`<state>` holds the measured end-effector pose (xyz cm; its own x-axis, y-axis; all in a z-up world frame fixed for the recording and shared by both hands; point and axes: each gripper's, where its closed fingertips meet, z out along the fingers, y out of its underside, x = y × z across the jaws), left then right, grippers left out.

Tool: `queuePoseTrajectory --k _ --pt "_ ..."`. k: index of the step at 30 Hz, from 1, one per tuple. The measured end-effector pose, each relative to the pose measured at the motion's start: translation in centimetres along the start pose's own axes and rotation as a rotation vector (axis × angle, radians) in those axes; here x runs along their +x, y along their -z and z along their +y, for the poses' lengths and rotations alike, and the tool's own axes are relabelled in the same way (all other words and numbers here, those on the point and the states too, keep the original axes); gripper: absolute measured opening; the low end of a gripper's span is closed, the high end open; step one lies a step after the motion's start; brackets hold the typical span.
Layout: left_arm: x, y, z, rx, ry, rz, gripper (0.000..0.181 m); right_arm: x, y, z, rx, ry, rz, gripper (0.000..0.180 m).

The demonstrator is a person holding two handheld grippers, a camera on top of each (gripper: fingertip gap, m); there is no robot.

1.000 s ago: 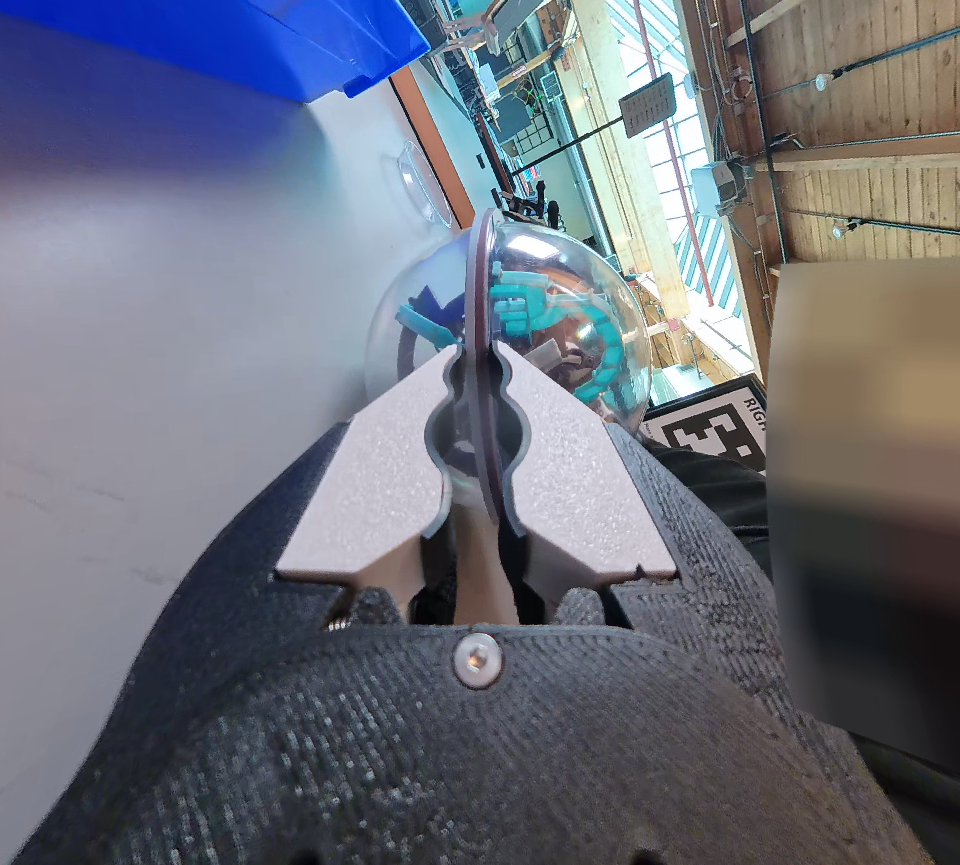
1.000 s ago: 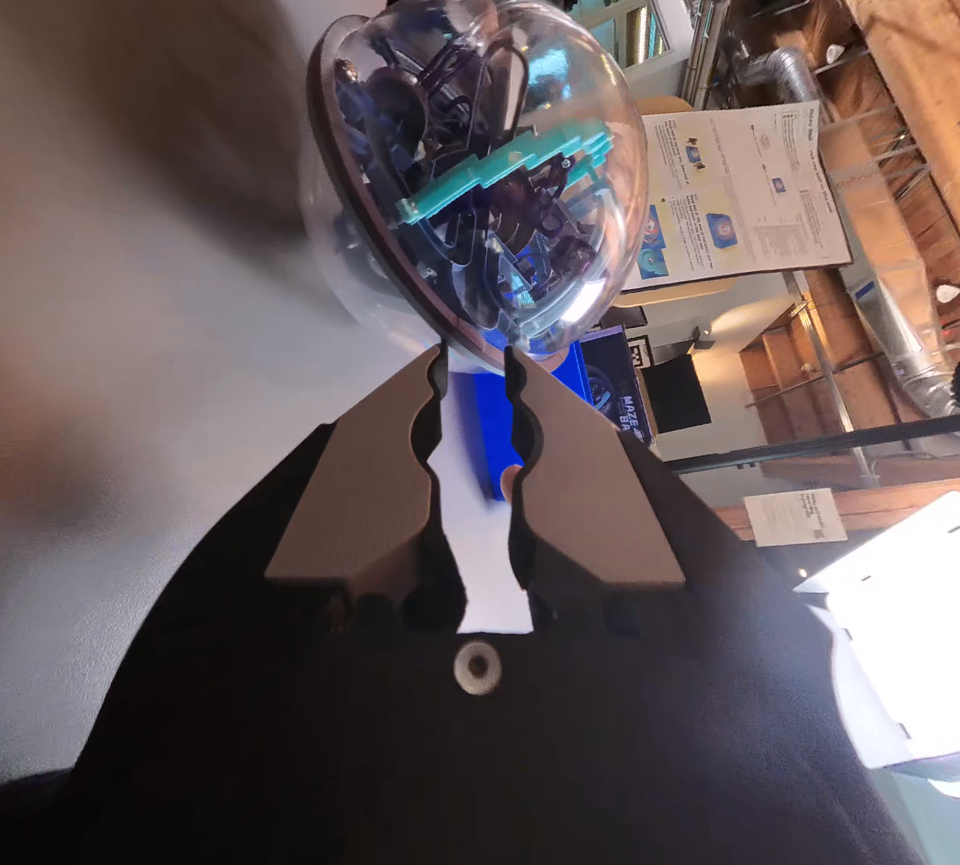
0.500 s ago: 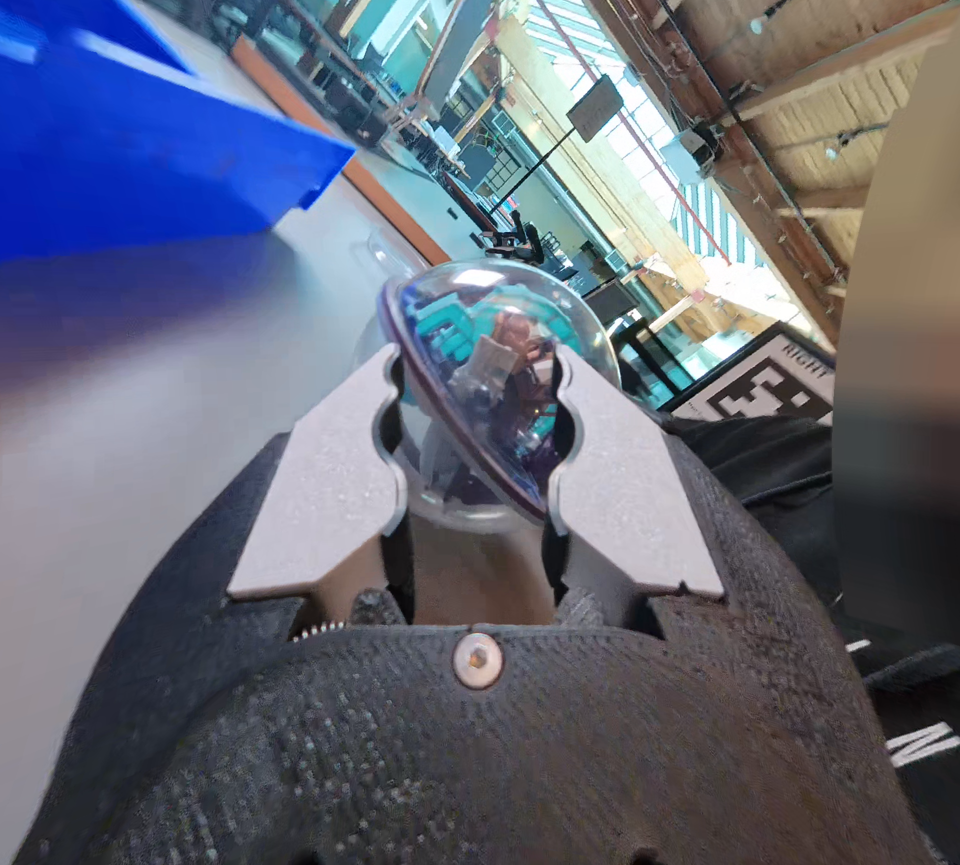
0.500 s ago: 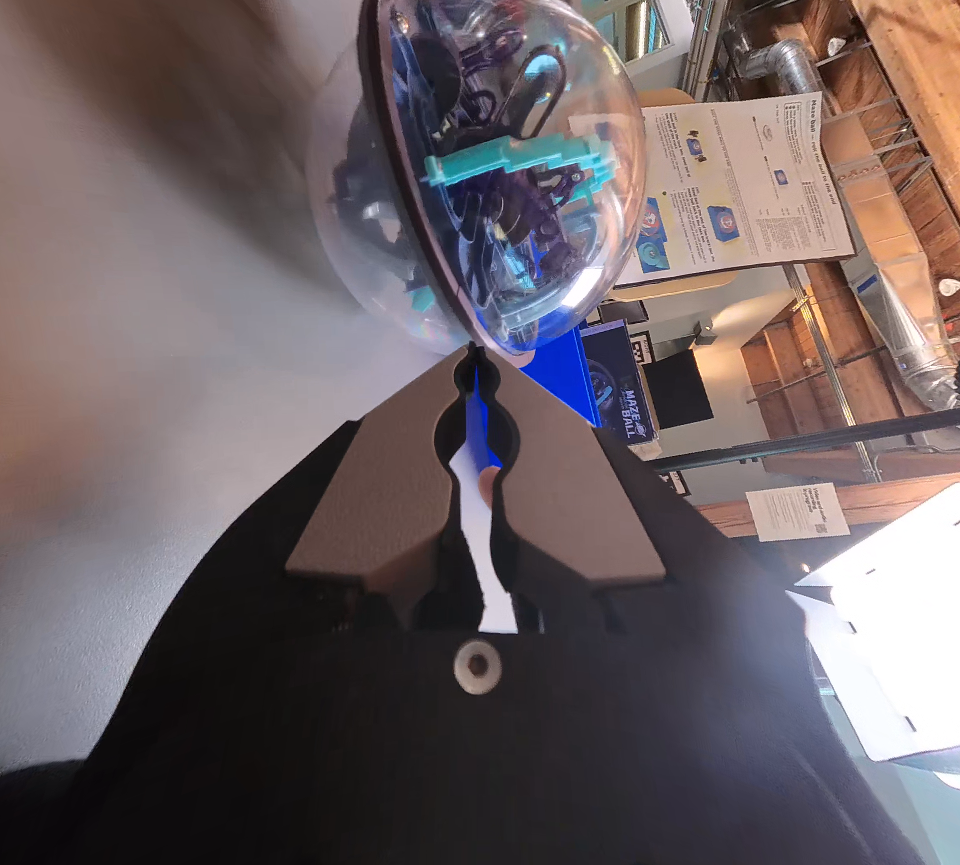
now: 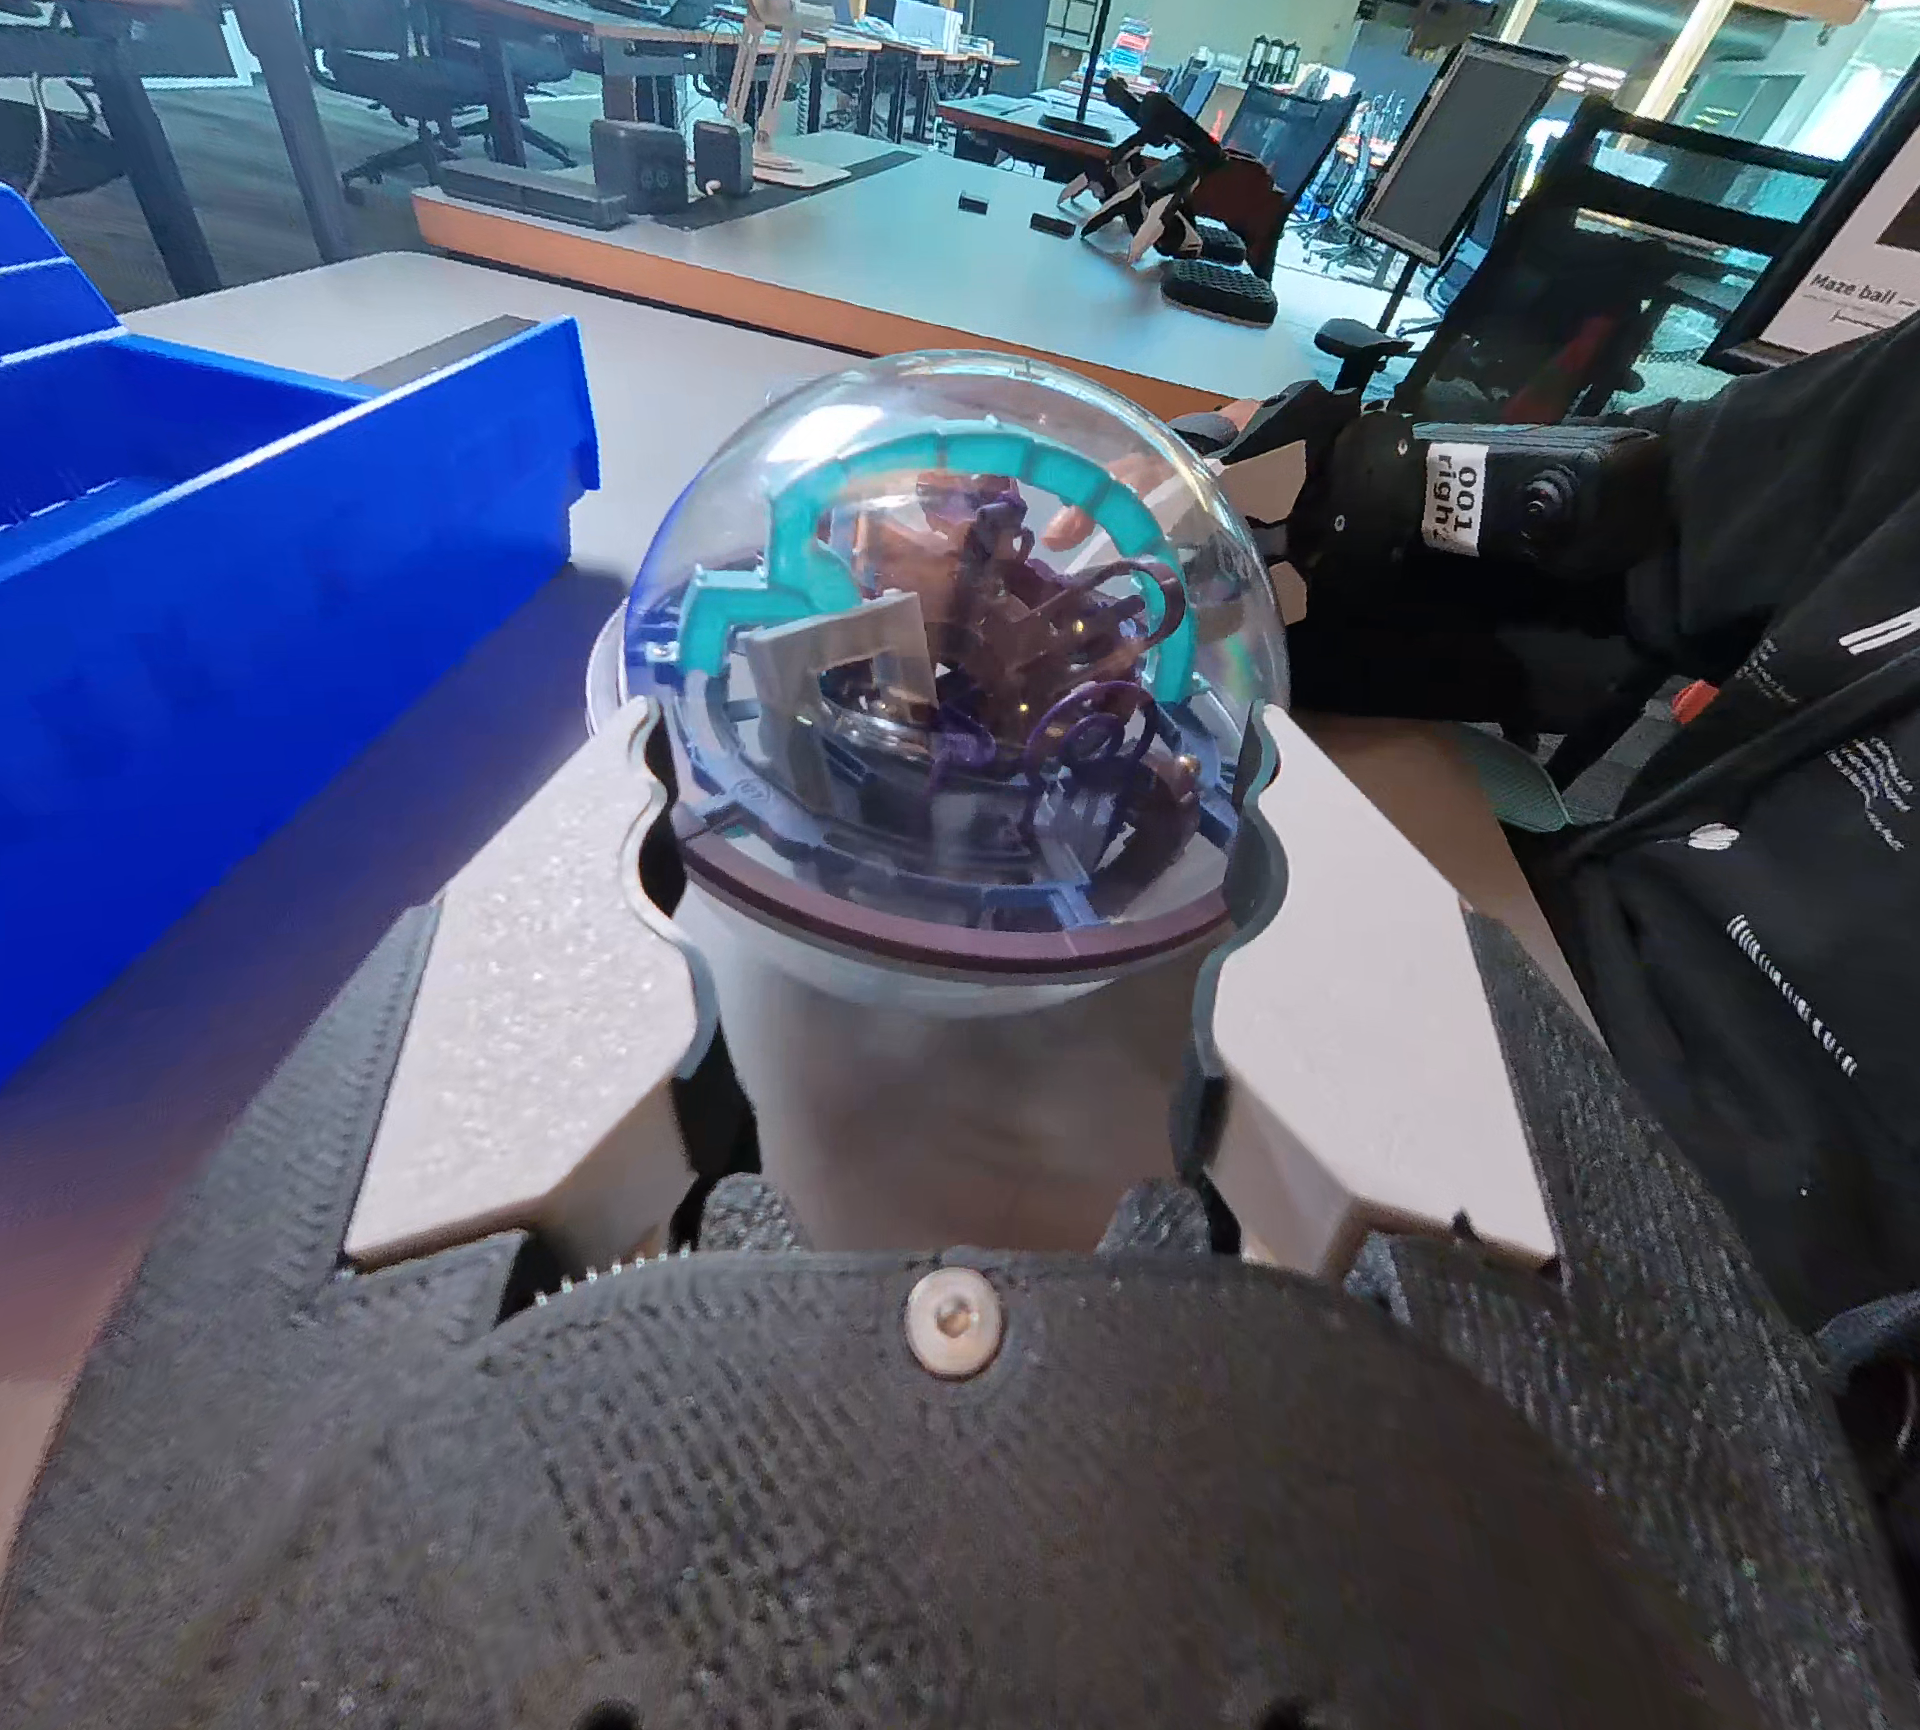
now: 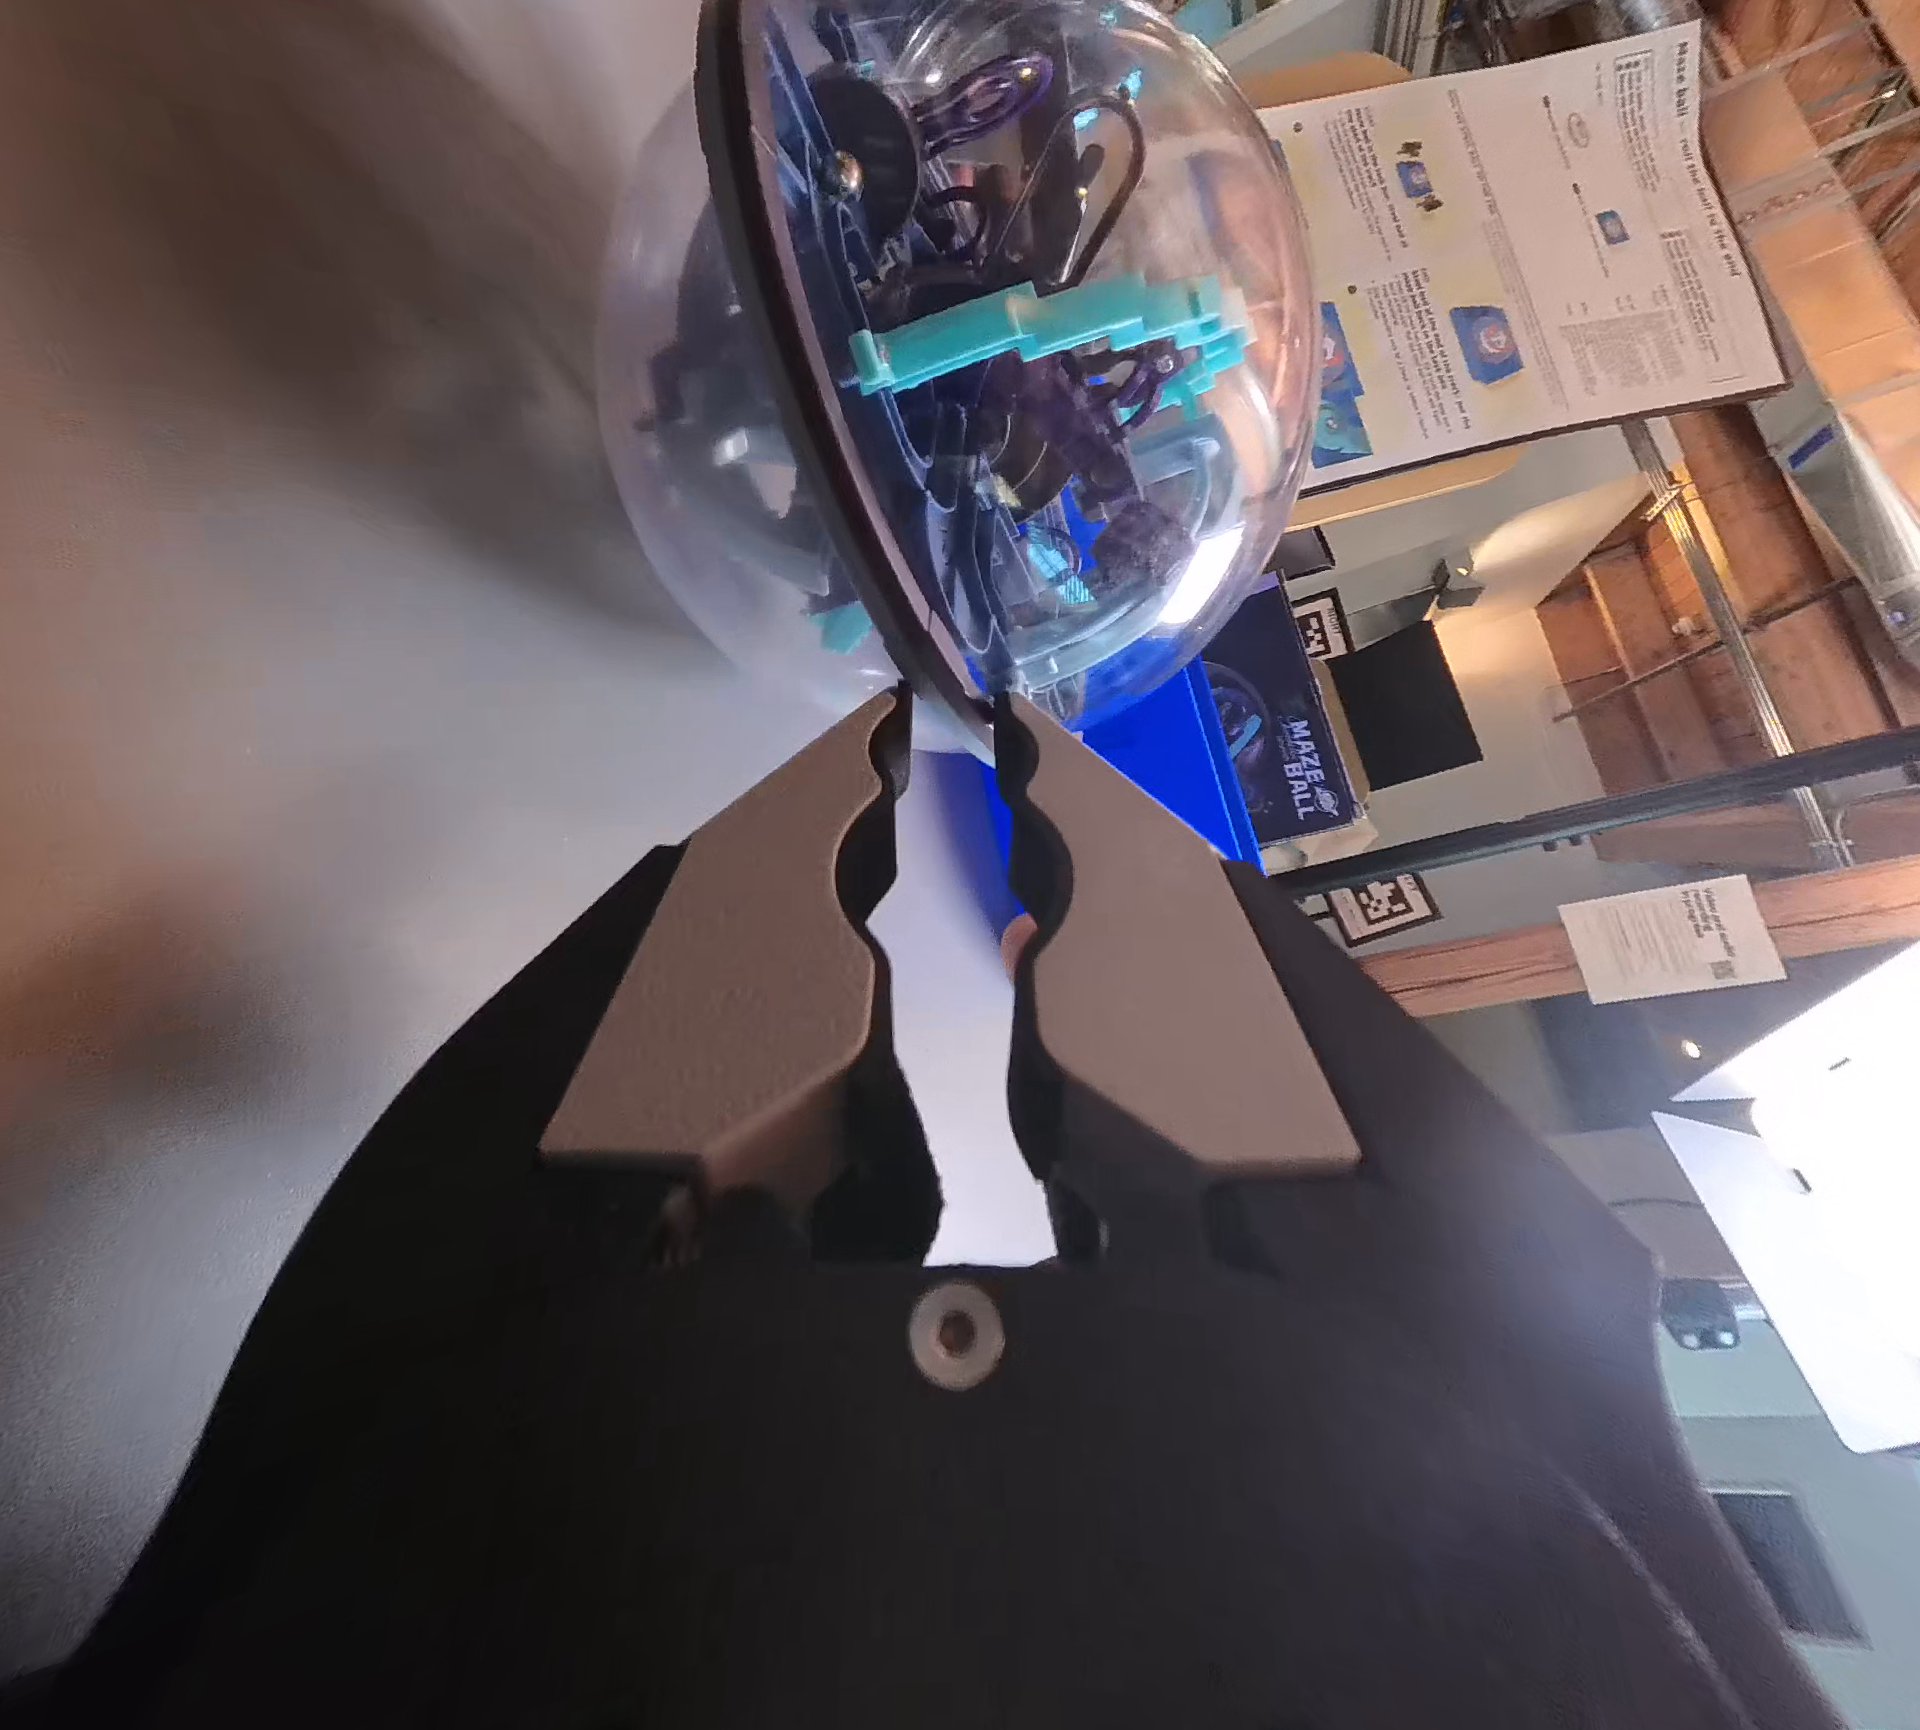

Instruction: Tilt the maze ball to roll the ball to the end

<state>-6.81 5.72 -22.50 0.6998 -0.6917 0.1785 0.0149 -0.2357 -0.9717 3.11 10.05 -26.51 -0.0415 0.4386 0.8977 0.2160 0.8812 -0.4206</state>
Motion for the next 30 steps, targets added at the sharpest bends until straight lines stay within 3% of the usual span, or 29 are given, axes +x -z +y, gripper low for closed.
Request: queuePoseTrajectory --k 13,30 --pt "1.0 0.2 -0.4 0.013 -0.062 -0.047 0.103 -1.1 -0.1 0.3 -0.015 0.018 -0.032 0.012" --pt "1.0 0.7 -1.1 0.053 0.181 0.023 0.102 -2.4 0.9 -2.1 0.078 -0.114 -0.13 0.008"
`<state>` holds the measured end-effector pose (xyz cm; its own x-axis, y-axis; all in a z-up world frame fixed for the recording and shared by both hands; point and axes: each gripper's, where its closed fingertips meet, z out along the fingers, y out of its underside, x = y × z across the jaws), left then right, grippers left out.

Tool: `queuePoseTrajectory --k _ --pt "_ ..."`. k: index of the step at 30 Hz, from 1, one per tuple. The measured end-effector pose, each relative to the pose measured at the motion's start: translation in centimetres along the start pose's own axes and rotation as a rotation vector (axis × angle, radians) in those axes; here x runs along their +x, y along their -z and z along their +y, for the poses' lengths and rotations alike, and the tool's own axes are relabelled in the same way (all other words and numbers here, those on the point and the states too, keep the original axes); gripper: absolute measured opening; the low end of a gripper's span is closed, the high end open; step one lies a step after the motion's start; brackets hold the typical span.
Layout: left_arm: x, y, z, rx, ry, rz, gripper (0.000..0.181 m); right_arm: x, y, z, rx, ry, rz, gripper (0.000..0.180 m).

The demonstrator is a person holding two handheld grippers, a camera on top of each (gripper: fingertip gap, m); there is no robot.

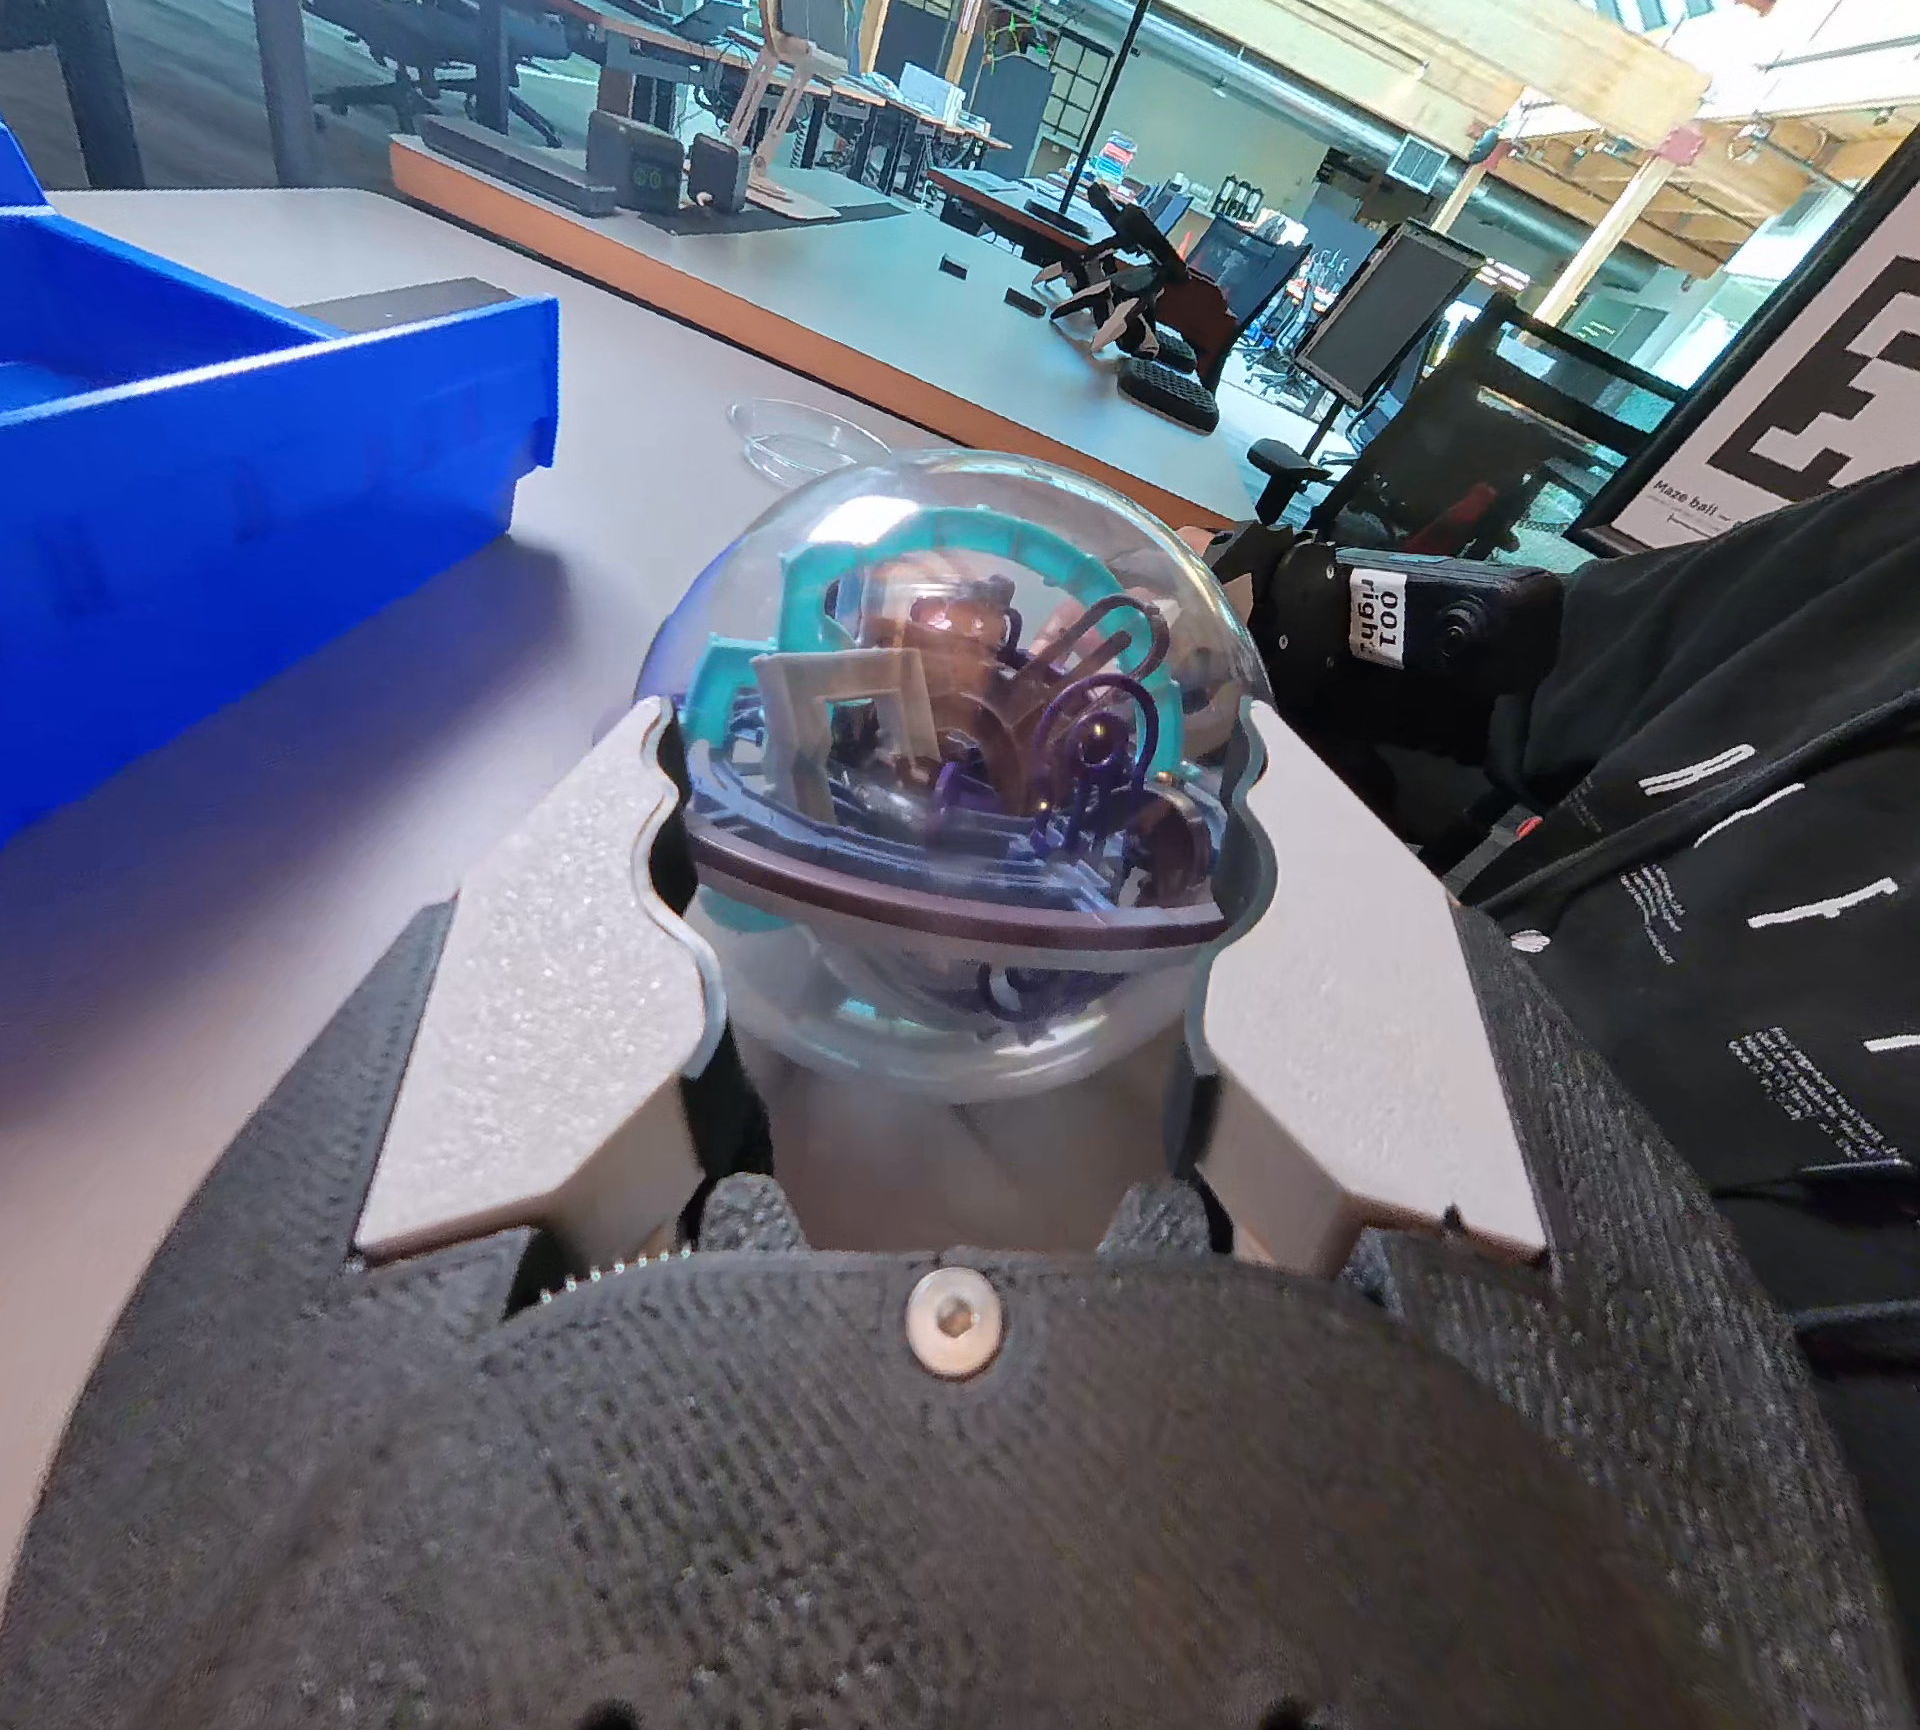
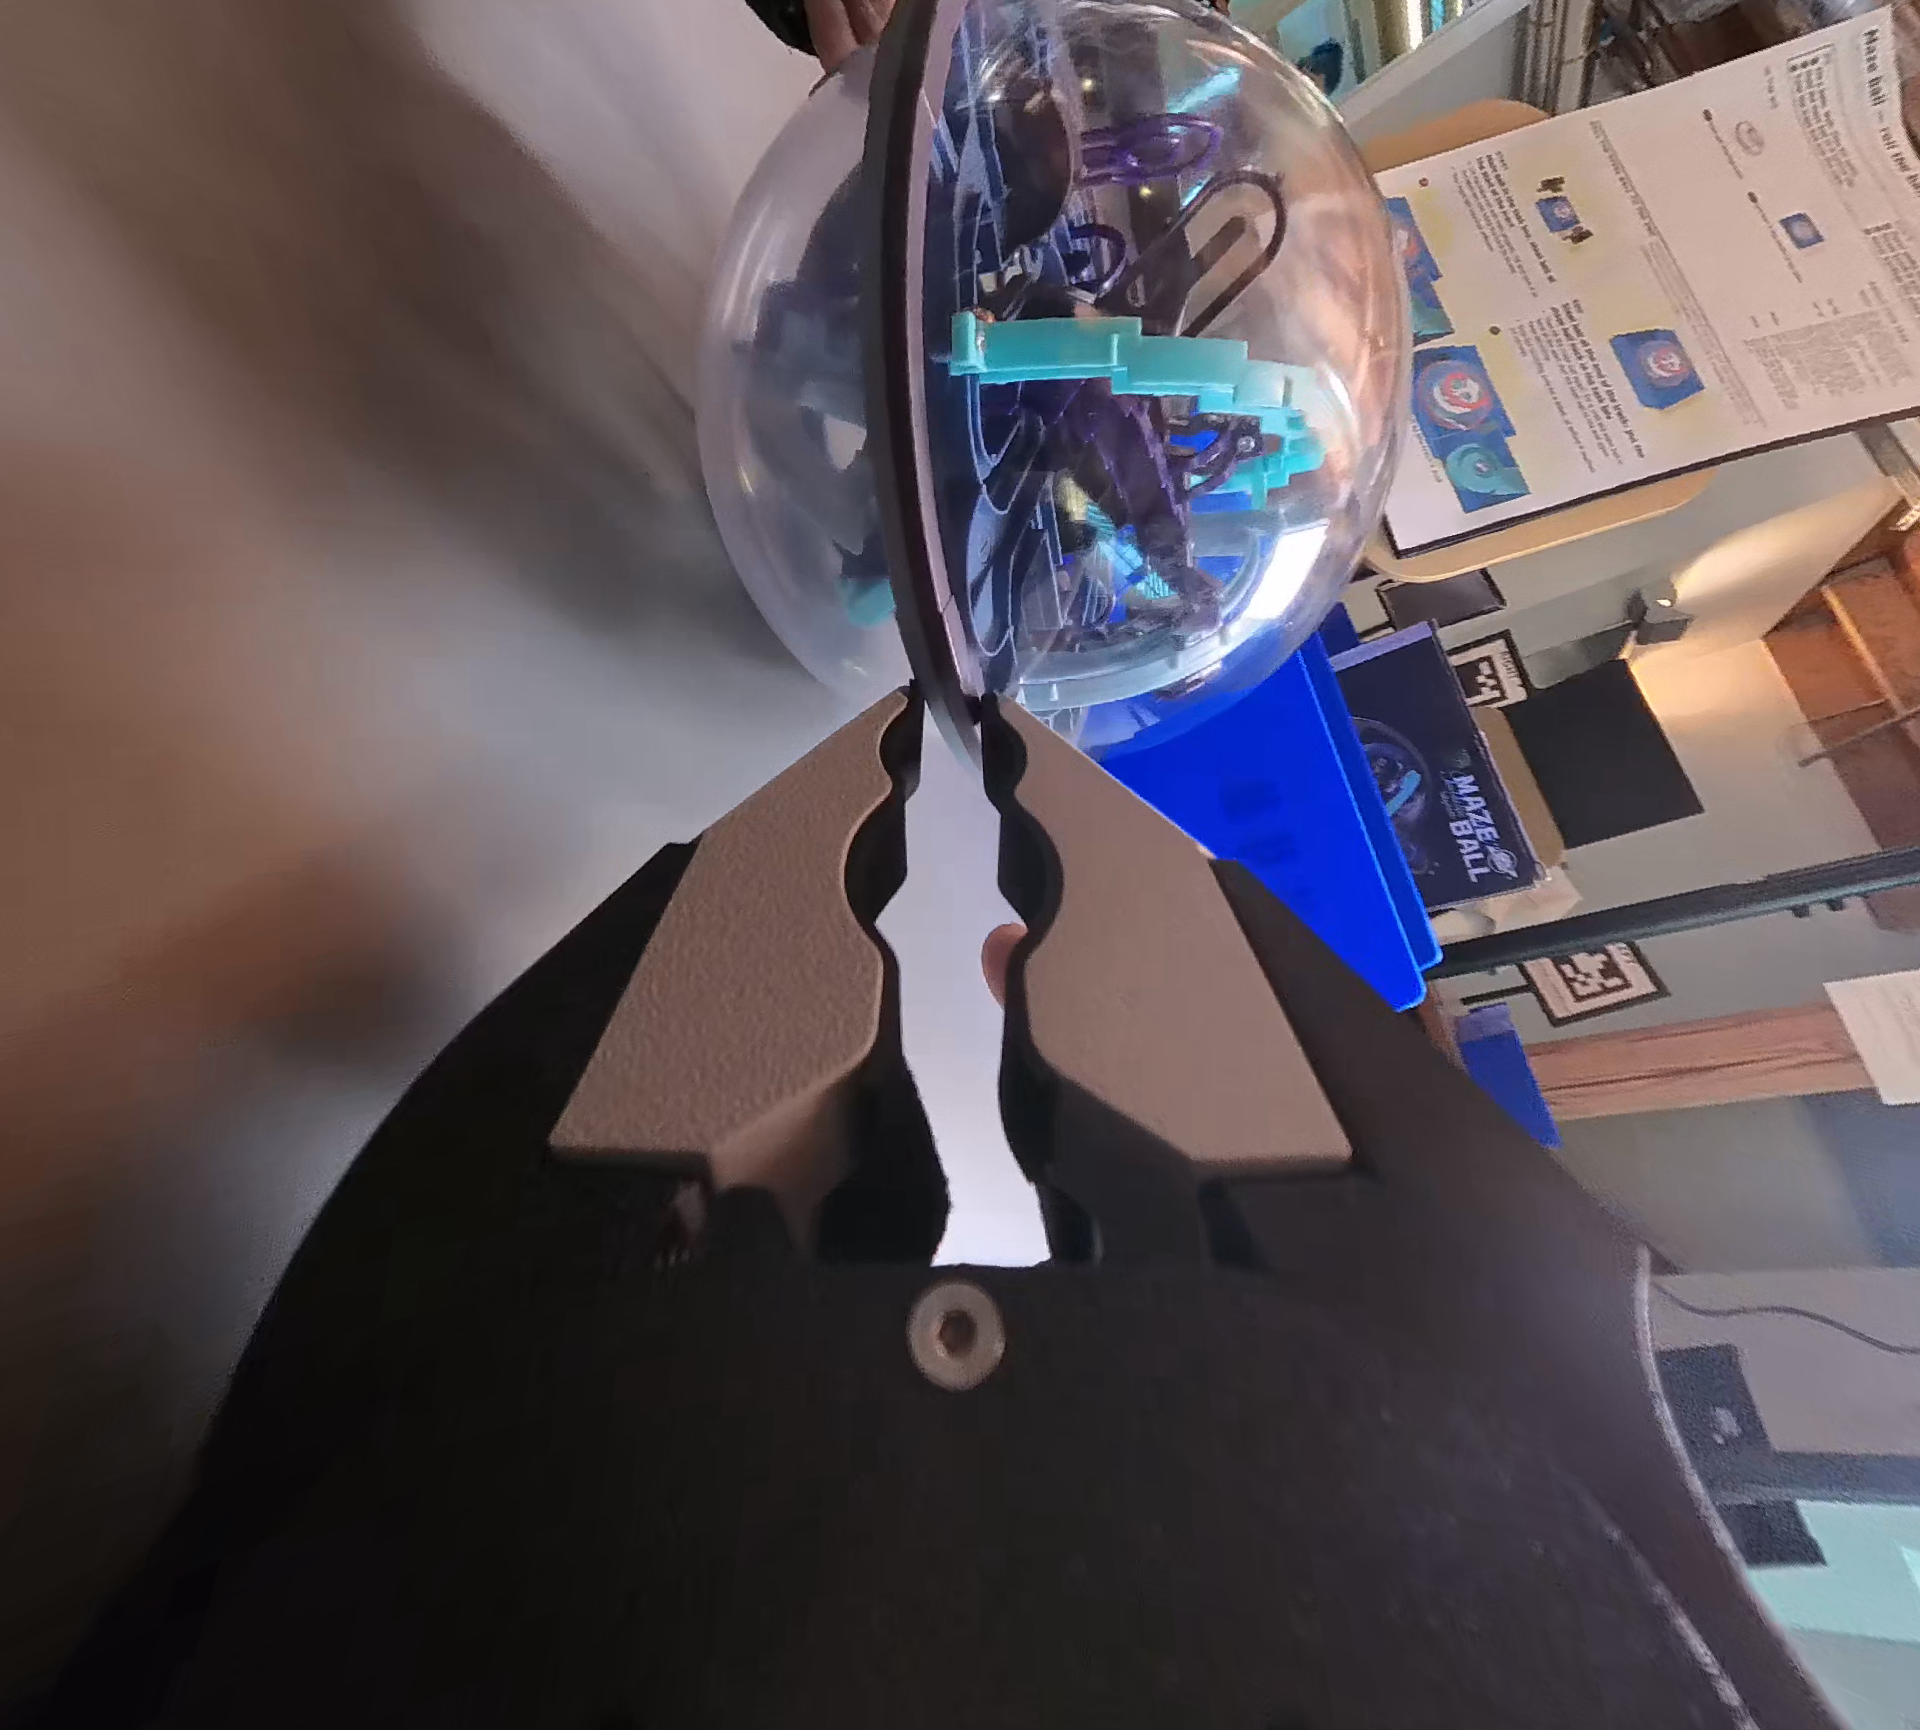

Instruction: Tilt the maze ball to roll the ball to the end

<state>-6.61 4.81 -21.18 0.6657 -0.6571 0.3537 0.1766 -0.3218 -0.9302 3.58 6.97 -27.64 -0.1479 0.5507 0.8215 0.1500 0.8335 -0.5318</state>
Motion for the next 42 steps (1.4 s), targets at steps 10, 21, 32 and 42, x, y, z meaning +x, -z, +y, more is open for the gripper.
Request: queuePoseTrajectory --k 10,21,32,42 --pt "0.8 -0.9 -0.7 -0.068 0.064 -0.021 0.101 -2.9 0.1 -1.4 0.041 -0.158 -0.199 0.006" --pt "1.6 -3.3 -1.0 -0.233 0.036 0.075 0.1 -3.0 3.3 -4.2 0.132 -0.433 -0.533 0.012" --pt "3.3 -4.0 -3.6 -0.185 0.04 0.231 0.114 4.9 0.1 -1.4 0.108 -0.56 -0.606 0.106" --pt "1.7 -0.2 5.7 -0.393 -0.175 0.024 0.137 2.3 -1.8 -1.8 0.107 -0.574 -0.693 0.104"
